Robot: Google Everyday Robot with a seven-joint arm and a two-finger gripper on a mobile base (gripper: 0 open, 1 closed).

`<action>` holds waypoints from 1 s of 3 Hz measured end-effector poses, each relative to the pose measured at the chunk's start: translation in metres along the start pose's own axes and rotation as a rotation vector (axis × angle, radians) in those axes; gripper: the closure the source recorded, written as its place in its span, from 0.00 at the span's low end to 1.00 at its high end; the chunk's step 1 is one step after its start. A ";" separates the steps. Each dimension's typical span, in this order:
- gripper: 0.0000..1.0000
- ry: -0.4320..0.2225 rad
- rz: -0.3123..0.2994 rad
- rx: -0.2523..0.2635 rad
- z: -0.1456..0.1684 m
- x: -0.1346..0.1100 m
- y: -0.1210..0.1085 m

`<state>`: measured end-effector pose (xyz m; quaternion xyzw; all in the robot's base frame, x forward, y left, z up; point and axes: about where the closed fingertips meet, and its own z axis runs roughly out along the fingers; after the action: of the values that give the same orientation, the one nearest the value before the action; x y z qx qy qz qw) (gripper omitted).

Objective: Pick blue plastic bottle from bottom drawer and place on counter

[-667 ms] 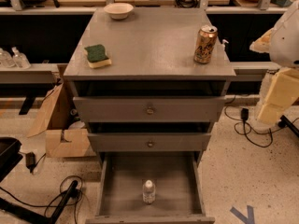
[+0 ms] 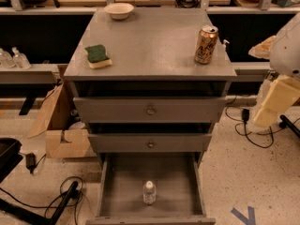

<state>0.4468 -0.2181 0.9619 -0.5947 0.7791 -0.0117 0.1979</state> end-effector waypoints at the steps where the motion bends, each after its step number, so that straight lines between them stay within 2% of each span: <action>1: 0.00 -0.172 0.032 -0.020 0.052 0.026 0.005; 2: 0.00 -0.376 0.071 0.014 0.099 0.043 0.008; 3: 0.00 -0.621 0.118 0.070 0.128 0.049 0.008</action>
Offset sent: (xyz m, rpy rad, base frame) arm 0.0157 -0.0256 -0.1414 0.6721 -0.4113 0.2308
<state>0.4701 -0.2336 0.8270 -0.5163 0.7138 0.1550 0.4471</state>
